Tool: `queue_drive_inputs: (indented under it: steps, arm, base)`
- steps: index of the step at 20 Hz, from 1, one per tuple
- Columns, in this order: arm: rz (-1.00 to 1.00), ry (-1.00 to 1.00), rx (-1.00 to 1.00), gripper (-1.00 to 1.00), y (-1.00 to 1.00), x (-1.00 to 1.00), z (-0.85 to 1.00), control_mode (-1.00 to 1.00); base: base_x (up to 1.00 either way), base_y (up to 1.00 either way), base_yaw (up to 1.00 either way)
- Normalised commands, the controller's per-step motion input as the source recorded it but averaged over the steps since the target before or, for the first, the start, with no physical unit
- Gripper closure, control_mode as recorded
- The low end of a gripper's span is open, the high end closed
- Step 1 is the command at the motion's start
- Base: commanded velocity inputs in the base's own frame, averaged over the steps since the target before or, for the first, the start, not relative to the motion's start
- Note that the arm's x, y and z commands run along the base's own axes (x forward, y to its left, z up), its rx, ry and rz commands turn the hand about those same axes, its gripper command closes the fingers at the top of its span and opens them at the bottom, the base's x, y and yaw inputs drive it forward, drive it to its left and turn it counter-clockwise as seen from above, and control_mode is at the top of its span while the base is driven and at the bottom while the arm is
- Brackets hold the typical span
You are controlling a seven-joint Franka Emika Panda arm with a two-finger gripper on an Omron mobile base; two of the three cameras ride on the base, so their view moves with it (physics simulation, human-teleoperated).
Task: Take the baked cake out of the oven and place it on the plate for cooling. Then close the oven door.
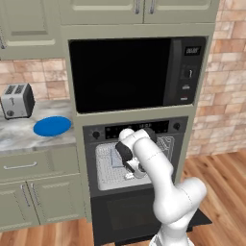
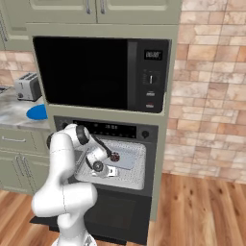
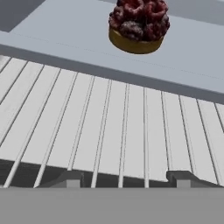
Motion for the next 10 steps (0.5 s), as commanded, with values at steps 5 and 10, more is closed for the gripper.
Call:
queue_drive_inputs:
  steps: [5, 10]
  arm:
    - [-0.03, 0.07, -0.04, -1.00, 0.37, -0.89, -0.52, -1.00]
    - [-0.02, 0.10, -0.03, -1.00, 0.33, -0.91, -0.52, -1.00]
  base:
    - [0.00, 0.00, 0.00]
    - [0.00, 0.00, 0.00]
